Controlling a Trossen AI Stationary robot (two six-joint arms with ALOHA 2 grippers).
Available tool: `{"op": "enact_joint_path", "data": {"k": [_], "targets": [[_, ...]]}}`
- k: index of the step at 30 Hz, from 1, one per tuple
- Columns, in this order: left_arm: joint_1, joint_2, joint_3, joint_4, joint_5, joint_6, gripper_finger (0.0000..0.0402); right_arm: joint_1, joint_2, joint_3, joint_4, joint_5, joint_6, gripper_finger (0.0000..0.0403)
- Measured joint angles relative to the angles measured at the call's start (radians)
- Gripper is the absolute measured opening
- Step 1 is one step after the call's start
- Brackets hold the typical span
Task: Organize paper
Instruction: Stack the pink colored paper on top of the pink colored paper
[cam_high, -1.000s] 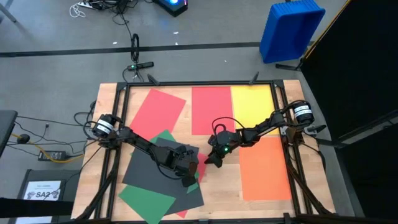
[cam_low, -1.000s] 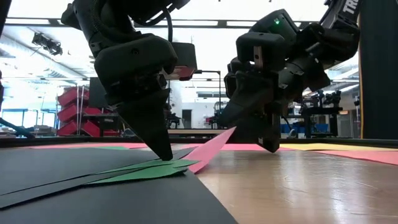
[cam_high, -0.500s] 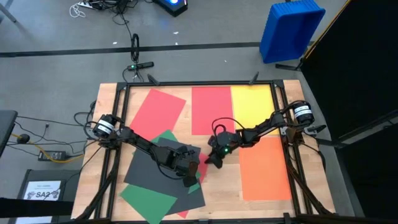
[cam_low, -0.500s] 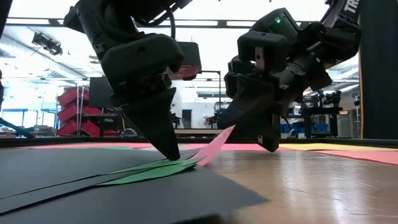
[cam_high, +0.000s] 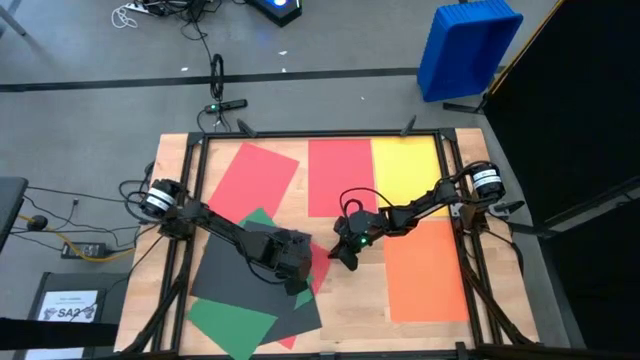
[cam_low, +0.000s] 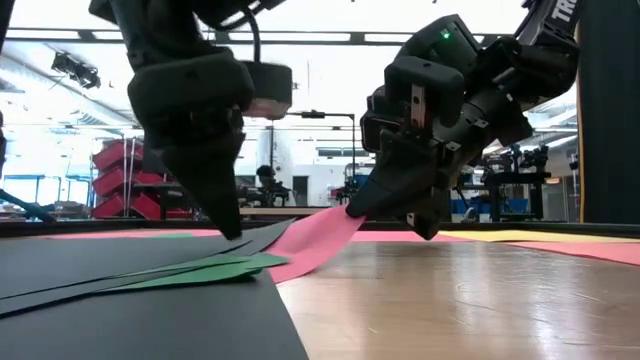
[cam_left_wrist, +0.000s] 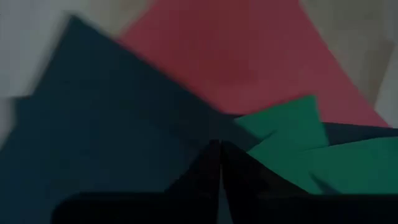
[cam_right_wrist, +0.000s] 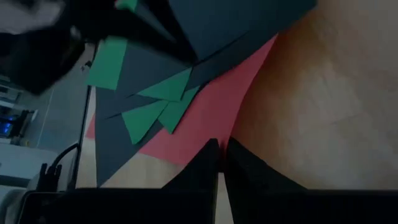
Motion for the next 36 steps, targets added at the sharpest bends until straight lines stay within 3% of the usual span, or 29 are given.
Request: {"op": "enact_joint_path", "data": {"k": [19,36], "targets": [[-0.025,-0.021,0.002,-0.134,-0.033,-0.070,0.0000,-0.004,-0.025,0.001,0.003,-0.055,-0.018,0.0000],[-0.017,-0.085,0.004,-0.127,-0.114,-0.036,0.0000,0.015,-0.068,0.004,0.057,-0.089,-0.043,0.0000]]}}
